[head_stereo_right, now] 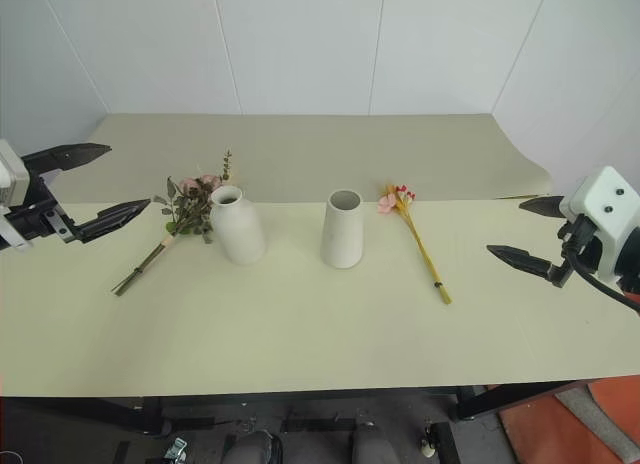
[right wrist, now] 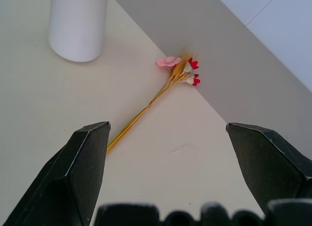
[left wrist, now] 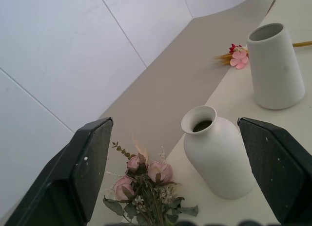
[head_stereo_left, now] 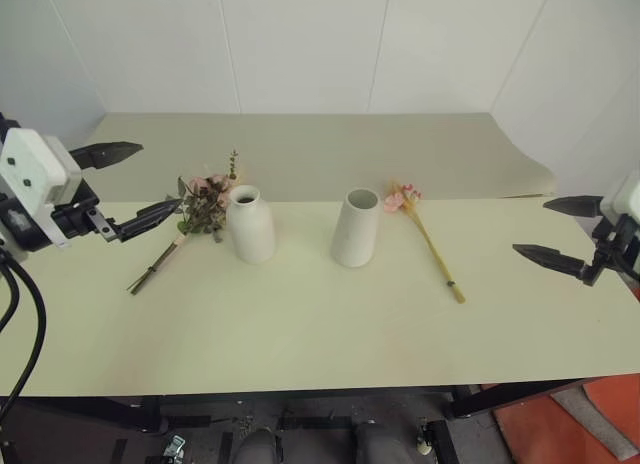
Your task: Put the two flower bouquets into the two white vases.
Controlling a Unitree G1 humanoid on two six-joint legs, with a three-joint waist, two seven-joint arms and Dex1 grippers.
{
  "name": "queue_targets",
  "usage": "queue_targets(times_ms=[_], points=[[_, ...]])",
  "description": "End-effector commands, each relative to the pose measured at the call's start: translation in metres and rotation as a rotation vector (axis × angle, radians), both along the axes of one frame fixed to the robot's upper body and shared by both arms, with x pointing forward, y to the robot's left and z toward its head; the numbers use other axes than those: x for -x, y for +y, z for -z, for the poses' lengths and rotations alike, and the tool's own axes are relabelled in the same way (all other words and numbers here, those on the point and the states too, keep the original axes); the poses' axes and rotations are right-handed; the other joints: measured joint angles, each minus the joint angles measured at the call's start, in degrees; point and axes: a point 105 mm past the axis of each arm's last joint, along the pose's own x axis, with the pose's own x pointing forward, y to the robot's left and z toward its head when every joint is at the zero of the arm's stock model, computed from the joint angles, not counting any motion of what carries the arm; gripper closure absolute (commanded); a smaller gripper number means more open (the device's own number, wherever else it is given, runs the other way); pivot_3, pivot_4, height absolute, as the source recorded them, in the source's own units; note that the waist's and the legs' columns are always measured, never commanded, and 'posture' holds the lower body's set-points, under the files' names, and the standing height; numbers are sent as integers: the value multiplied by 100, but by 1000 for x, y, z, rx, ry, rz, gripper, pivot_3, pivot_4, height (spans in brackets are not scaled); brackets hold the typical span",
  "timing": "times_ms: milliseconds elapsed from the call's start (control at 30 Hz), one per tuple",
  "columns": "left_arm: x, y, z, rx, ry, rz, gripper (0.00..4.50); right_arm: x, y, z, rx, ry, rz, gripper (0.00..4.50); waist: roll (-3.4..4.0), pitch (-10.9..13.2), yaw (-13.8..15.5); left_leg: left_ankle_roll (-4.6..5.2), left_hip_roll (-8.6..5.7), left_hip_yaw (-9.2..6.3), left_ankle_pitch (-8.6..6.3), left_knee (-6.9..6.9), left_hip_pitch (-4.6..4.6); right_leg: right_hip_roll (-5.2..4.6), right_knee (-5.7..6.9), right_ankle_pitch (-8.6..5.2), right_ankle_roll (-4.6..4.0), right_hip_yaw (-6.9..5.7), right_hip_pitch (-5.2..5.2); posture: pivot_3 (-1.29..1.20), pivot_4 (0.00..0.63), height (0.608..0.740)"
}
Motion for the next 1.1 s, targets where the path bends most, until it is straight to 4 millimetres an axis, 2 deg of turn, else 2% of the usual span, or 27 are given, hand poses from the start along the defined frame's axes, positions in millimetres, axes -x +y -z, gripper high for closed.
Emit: queue_targets(times_ms=[33,267,367,433,567,633,767,867,1000,1100], points=[[3,-1,-12,-2,-41,9,34,2,0,-12,14,-63,7,15,0,0,0,0,0,0,0,0,0,0,0,0,0,0,0,0,150,740],[1,-2,-13,-4,-44,16,34,3,-1,-12,15,-78,23,15,0,0,2,0,0,0,0,0,0,0,0,0,0,0,1,0,150,740],[0,-3,-13,-3,-44,21,34,-4,1,-13,3,-92,75,15,0,0,-2,0,0,0,0,0,0,0,0,0,0,0,0,0,150,740],[-1,-7,-12,0,-41,38,34,-11,7,-4,17,-68,106,15,0,0,-11,0,0,0,0,0,0,0,0,0,0,0,0,0,150,740],[-7,-27,-7,-12,-23,113,34,-32,26,17,100,-54,124,15,0,-1,-18,0,1,0,0,1,5,2,3,1,-1,1,3,0,150,740],[-13,-45,-1,-25,-10,166,34,-50,30,27,154,-51,153,15,0,0,-15,0,-1,0,0,4,1,2,2,1,0,1,0,0,150,740],[-23,-77,4,-27,-2,254,34,-88,39,48,98,90,209,15,-1,0,-20,0,-5,-1,0,12,-9,1,1,4,4,3,-3,0,150,740],[-25,-93,8,-37,14,303,34,-112,45,57,37,174,249,15,-1,0,-30,1,-5,-5,0,9,-17,3,0,6,3,1,-13,0,150,740],[-23,-102,12,-46,33,340,34,-136,52,70,-19,294,322,15,1,1,-41,1,-5,-5,0,6,-25,2,-7,5,3,2,-19,0,150,740],[-23,-102,15,-60,47,338,34,-145,55,73,-84,365,369,15,1,1,-33,1,-6,-5,0,5,-30,0,-7,5,3,2,-24,0,150,740]])
